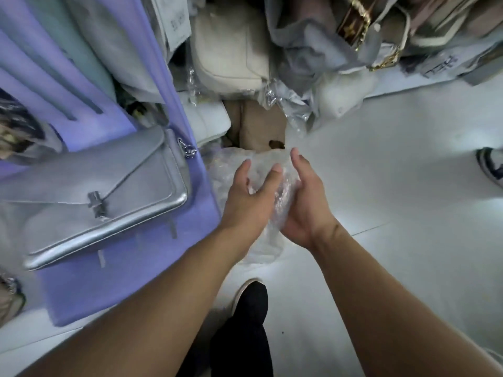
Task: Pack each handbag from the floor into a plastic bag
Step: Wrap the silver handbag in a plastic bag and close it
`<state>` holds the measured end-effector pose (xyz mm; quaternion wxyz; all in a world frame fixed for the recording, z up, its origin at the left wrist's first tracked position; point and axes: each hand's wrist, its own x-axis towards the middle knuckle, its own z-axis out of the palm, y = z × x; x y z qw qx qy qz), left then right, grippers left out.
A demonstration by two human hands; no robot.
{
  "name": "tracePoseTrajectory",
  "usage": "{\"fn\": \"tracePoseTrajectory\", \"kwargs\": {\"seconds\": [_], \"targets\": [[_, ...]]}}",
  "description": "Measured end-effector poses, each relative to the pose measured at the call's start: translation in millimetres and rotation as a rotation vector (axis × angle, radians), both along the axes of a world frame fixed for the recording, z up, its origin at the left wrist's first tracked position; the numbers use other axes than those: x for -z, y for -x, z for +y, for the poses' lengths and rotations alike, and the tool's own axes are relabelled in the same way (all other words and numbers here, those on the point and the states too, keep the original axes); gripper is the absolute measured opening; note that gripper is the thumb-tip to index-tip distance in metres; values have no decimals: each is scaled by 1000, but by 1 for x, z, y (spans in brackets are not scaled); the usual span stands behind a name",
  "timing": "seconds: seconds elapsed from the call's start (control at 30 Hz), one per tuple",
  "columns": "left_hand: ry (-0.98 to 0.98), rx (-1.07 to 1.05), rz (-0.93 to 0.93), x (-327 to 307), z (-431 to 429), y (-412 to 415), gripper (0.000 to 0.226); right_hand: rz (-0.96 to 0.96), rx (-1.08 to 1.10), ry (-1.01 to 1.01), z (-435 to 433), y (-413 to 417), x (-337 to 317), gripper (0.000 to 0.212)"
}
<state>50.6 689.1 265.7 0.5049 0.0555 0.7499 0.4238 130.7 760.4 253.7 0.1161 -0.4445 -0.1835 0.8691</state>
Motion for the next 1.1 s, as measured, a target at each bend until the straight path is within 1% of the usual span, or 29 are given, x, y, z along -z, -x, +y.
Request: {"fn": "tracePoseTrajectory", "kwargs": {"seconds": [0.03,0.07,0.1,0.13,0.2,0.23,0.27,0.33,0.37,0.4,0.43,0.5,0.53,0.6,0.63,0.7,0.73,0.77,0.8,0.83,0.87,0.9,0.97,1.0,1.03,1.07,1.1], "targets": [[-19,34,122,-11,-1,11,66,71,0,43,-3,11,-13,86],[-49,66,257,-20,-4,21,60,104,13,63,-7,21,-21,92],[-94,79,378,-30,-9,32,51,118,46,77,-12,31,-26,94],[-145,73,481,-40,-16,43,42,74,88,77,-20,42,-33,94],[-226,9,632,-58,-37,66,33,-114,181,39,-33,65,-45,83],[-252,-33,673,-67,-50,78,30,-199,248,25,-40,76,-50,75],[-270,-64,691,-74,-65,89,27,-238,318,17,-46,86,-55,69],[-284,-53,739,-84,-101,113,20,-213,427,74,-55,100,-65,64],[-278,-18,793,-88,-121,126,19,-177,453,106,-58,106,-71,59],[-249,22,864,-88,-144,139,21,-156,439,123,-62,113,-77,54],[-189,55,944,-86,-170,153,24,-152,374,127,-66,119,-81,47],[-6,93,1065,-78,-223,177,30,-184,151,67,-78,134,-82,21],[93,94,1072,-76,-249,187,31,-174,25,27,-89,144,-83,10],[233,32,990,-74,-289,202,29,-170,-203,-36,-113,165,-80,10],[300,-34,920,-75,-303,206,26,-165,-280,-70,-127,174,-78,17],[427,-305,705,-86,-323,215,22,-112,-361,-90,-159,191,-73,44],[458,-420,654,-88,-332,218,26,-83,-384,-98,-174,197,-72,50],[463,-489,688,-90,-338,219,33,-60,-417,-111,-188,200,-69,53],[451,-513,778,-92,-339,218,35,-40,-460,-116,-203,202,-68,54],[426,-517,880,-95,-336,215,35,-20,-517,-136,-217,203,-66,55],[385,-504,931,-95,-329,213,34,3,-582,-166,-231,204,-63,57],[339,-480,895,-95,-319,213,35,20,-645,-198,-244,203,-59,60],[303,-424,619,-87,-299,215,48,38,-771,-218,-265,203,-52,73],[315,-408,478,-81,-293,217,56,56,-815,-195,-273,203,-50,80],[328,-415,370,-74,-288,219,57,79,-828,-145,-278,203,-48,84],[323,-450,312,-67,-287,220,51,100,-817,-85,-279,204,-48,82],[308,-488,302,-61,-287,220,42,123,-792,-18,-277,204,-47,74]]}}
